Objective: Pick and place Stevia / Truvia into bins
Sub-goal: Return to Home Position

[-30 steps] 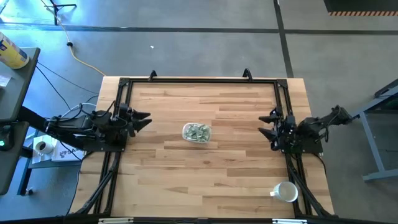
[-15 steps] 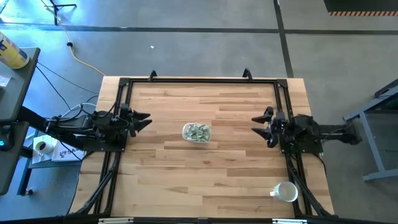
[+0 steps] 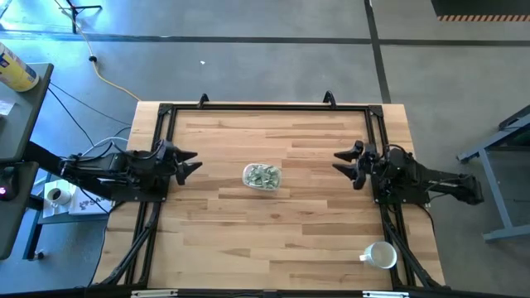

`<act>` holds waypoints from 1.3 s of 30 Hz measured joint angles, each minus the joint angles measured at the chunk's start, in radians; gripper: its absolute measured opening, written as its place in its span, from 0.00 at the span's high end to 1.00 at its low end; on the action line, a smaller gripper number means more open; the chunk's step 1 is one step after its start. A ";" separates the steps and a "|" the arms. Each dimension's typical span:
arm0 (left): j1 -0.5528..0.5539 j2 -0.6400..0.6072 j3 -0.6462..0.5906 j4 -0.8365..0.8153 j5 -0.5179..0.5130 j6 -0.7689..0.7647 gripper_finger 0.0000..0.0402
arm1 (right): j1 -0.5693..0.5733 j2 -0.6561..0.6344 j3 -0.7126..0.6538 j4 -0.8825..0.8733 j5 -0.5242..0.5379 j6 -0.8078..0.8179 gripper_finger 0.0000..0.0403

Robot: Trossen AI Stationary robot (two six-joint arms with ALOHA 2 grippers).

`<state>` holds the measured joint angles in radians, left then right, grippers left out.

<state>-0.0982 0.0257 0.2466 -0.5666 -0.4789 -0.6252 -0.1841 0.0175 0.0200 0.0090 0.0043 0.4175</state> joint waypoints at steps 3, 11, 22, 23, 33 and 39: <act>0.000 0.000 0.000 -0.020 0.000 0.000 0.23 | 0.000 0.000 0.000 0.003 0.027 -0.005 0.41; 0.000 0.000 0.000 -0.020 0.000 0.000 0.22 | 0.000 0.000 0.000 0.003 0.029 -0.006 0.41; 0.000 0.000 0.000 -0.019 0.000 -0.001 0.23 | 0.000 0.000 -0.001 0.003 0.030 -0.006 0.41; 0.000 0.000 0.000 -0.019 0.000 -0.001 0.22 | 0.000 0.000 -0.001 0.003 0.030 -0.006 0.41; 0.000 0.000 0.000 -0.019 0.000 -0.001 0.23 | 0.000 0.001 -0.001 0.002 0.030 -0.006 0.41; 0.000 0.000 0.000 -0.019 0.000 -0.001 0.22 | 0.001 0.001 -0.002 0.003 0.030 -0.006 0.41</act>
<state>-0.0982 0.0257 0.2466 -0.5854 -0.4793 -0.6262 -0.1833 0.0181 0.0185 0.0116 0.0341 0.4110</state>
